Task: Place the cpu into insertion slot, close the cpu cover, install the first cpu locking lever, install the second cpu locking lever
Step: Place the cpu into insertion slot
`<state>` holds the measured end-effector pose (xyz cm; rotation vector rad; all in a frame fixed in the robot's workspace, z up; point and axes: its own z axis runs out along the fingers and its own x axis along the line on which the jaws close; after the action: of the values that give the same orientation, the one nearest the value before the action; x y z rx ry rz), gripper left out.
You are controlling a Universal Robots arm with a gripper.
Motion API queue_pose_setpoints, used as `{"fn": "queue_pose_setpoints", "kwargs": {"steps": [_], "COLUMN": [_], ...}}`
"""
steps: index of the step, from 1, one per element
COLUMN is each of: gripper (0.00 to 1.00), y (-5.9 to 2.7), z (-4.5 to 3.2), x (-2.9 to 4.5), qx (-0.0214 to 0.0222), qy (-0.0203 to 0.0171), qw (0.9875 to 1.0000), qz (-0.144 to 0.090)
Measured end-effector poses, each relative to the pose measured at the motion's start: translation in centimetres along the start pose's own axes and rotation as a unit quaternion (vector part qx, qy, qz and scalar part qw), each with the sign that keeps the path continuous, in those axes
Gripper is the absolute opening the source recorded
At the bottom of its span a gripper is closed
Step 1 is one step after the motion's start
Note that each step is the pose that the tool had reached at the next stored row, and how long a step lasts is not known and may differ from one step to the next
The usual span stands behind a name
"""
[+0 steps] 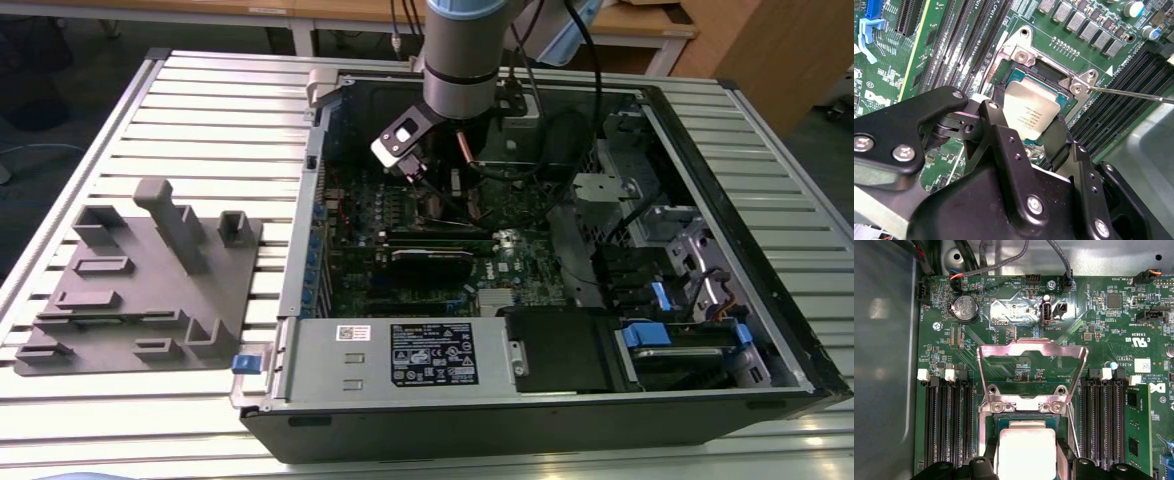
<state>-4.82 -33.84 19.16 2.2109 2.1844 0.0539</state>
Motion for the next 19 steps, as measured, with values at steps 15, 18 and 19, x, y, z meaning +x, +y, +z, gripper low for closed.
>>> {"fn": "queue_pose_setpoints", "kwargs": {"steps": [15,18,19], "gripper": [0.61,0.61,0.61], "y": [0.03,0.07,0.09], "z": [-0.73,-1.52,-1.75], "x": [0.00,0.00,0.00], "qx": [0.0000,0.0000,0.0000], "qy": [0.0002,0.0002,0.0002], "qw": [1.0000,1.0000,1.0000], "qz": [0.000,0.000,0.000]}}
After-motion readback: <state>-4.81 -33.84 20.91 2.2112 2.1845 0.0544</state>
